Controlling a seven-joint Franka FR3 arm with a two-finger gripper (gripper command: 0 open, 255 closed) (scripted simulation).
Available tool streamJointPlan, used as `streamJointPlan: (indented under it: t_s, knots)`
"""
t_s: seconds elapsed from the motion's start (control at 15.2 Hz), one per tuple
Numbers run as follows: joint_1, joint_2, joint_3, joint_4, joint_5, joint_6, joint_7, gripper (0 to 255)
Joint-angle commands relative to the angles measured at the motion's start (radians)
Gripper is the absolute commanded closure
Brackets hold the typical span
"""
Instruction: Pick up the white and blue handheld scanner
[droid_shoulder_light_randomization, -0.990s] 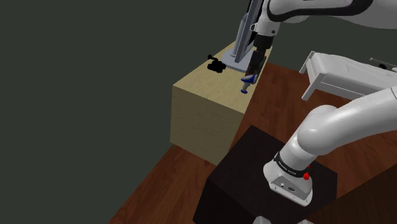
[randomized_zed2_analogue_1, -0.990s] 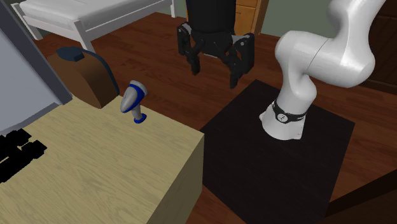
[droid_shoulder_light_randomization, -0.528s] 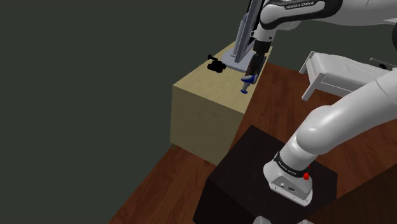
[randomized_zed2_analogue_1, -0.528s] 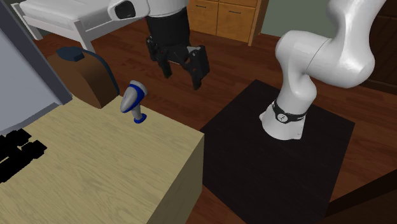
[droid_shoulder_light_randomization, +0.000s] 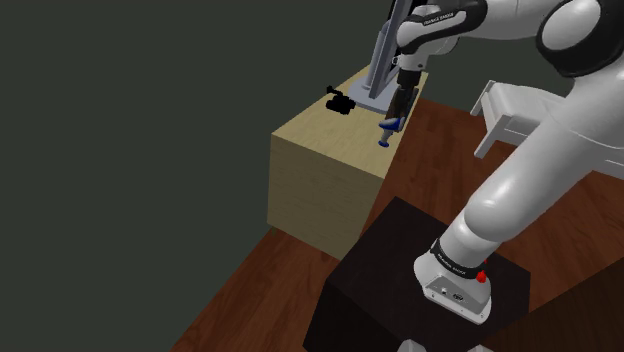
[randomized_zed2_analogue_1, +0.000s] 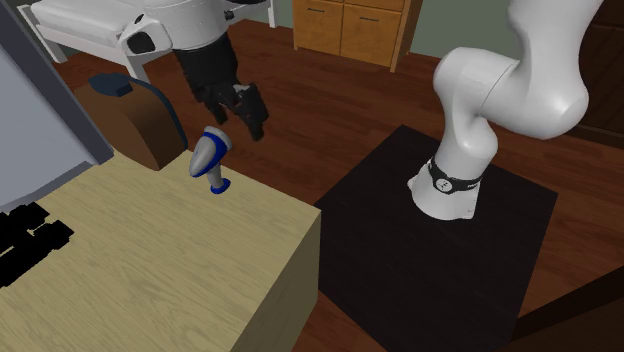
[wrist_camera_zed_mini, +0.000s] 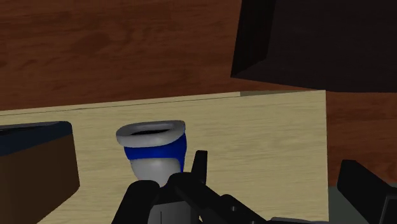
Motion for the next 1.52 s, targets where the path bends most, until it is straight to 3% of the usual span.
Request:
streamJointPlan:
  t_s: [0.0,0.4,1.06,1.12,1.45]
  knots:
    - [-0.013,0.078,-0.023,0.049,0.023,0.017,-0.049,0]
    - [-0.087,0.322,-0.061,0.242,0.115,0.029,-0.19,0]
    - [-0.097,0.366,-0.053,0.19,0.138,0.12,-0.2,0]
    - [-0.097,0.366,-0.053,0.189,0.137,0.12,-0.201,255]
    - [-0.098,0.366,-0.053,0.189,0.137,0.12,-0.201,255]
